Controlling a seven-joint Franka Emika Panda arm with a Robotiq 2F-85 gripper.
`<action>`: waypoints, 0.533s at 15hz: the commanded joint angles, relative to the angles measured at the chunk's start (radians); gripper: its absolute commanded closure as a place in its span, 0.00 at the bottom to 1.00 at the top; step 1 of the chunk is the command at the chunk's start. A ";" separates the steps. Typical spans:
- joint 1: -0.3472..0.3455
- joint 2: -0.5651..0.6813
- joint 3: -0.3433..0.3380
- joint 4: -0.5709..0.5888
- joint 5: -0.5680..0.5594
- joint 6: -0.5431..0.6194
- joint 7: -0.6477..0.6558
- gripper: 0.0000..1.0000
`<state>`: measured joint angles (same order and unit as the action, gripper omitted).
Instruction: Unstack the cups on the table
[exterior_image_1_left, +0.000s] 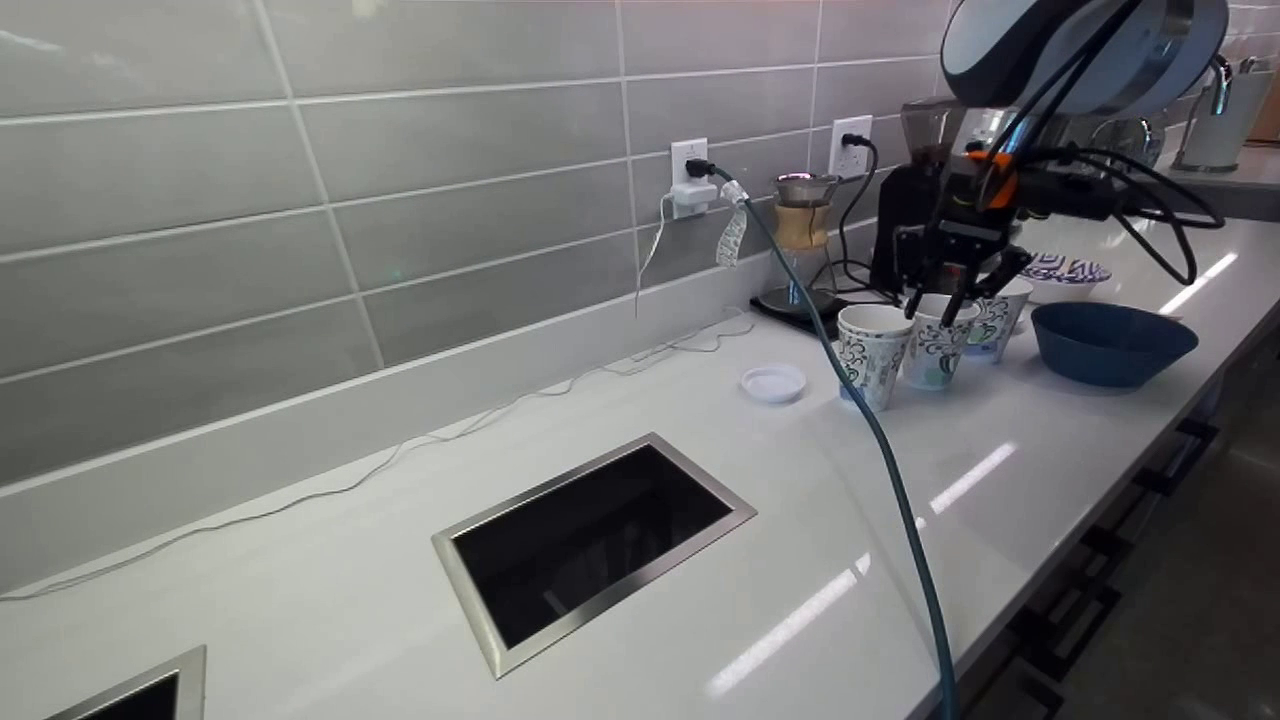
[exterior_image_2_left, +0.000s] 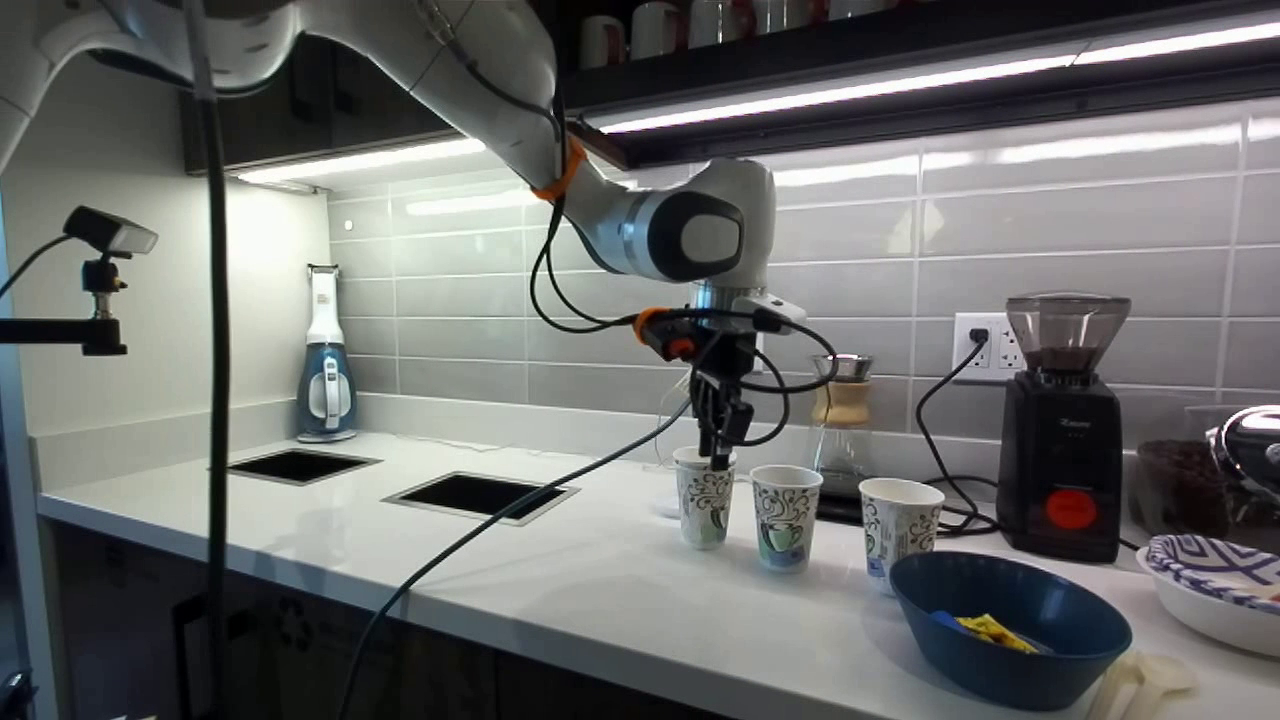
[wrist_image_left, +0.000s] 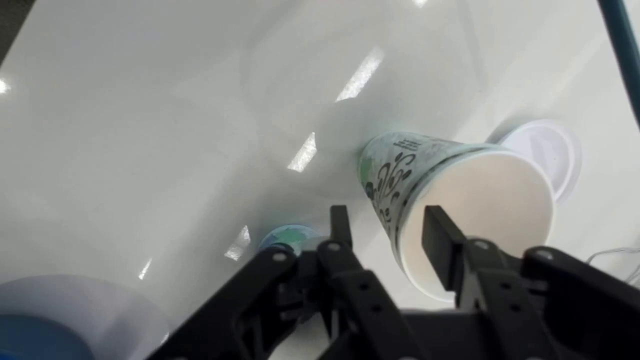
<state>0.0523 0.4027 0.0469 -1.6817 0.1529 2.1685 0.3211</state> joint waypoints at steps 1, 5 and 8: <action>0.015 0.043 0.004 0.046 0.018 0.025 -0.019 0.80; 0.021 0.061 0.005 0.060 0.018 0.030 -0.018 0.88; 0.022 0.063 0.004 0.067 0.017 0.030 -0.018 1.00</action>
<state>0.0682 0.4439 0.0521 -1.6435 0.1529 2.1905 0.3206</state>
